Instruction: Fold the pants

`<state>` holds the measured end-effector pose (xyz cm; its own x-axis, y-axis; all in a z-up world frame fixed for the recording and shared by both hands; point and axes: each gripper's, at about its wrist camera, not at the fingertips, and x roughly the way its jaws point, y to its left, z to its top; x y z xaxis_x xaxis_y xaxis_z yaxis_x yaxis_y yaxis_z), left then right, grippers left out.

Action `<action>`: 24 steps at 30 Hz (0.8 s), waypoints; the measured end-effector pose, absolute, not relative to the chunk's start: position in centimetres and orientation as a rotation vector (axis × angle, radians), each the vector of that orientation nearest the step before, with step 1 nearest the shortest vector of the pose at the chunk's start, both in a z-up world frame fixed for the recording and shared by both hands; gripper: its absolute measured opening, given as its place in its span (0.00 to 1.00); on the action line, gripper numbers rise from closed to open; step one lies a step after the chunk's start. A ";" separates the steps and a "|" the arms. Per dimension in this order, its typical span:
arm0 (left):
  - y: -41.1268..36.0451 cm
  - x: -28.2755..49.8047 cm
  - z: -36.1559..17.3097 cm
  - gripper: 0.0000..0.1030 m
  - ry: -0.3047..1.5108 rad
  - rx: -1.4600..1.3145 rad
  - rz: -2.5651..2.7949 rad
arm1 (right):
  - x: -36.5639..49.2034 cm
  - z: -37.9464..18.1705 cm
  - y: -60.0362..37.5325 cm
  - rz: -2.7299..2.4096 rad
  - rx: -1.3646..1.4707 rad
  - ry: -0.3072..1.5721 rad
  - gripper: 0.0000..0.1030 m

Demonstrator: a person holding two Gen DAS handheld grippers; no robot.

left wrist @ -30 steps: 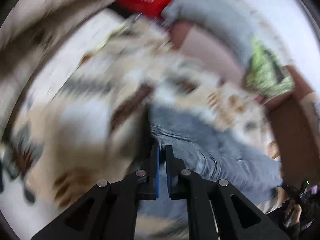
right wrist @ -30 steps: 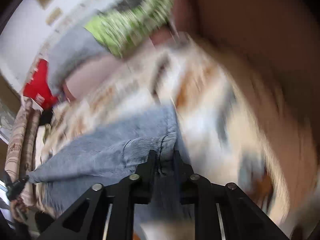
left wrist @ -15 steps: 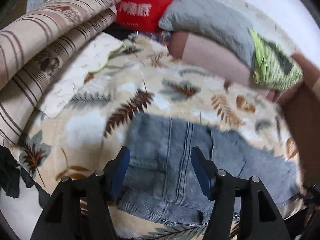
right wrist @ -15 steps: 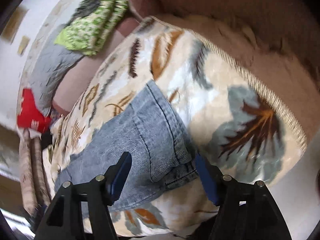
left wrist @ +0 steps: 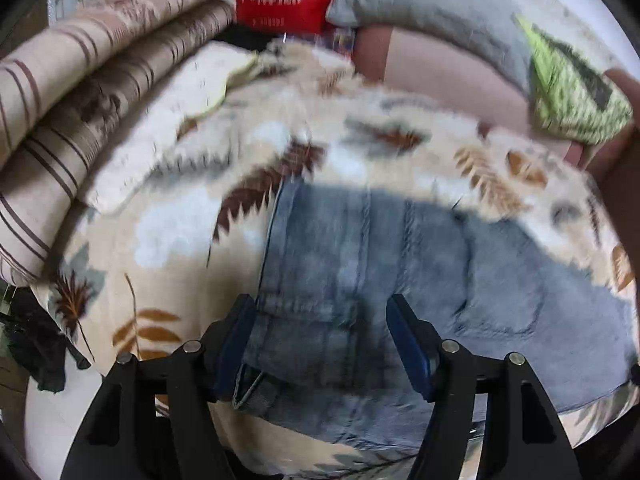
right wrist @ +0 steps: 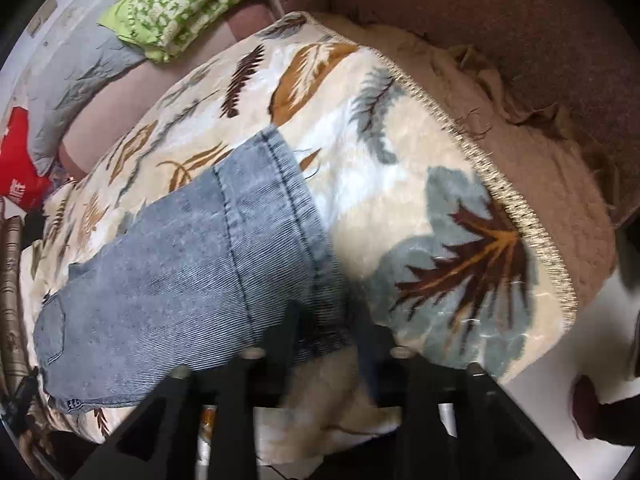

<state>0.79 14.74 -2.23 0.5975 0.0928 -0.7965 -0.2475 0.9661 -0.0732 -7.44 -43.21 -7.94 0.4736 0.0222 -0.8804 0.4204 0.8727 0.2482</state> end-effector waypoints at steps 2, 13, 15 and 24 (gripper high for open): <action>13.8 0.8 -1.7 0.71 0.880 -0.130 0.184 | -8.0 -6.4 -43.4 -0.278 0.461 1.012 0.58; 11.4 2.3 -4.4 0.78 1.001 0.024 0.249 | -5.3 -8.8 -43.0 -0.080 0.672 1.013 0.70; 9.5 2.5 -2.2 0.78 0.928 0.022 0.206 | -6.5 -6.8 -43.3 -0.071 0.693 0.950 0.70; -6.3 5.2 -0.2 0.78 0.875 0.020 -0.148 | -12.0 -10.7 -47.3 -0.143 1.123 0.897 0.71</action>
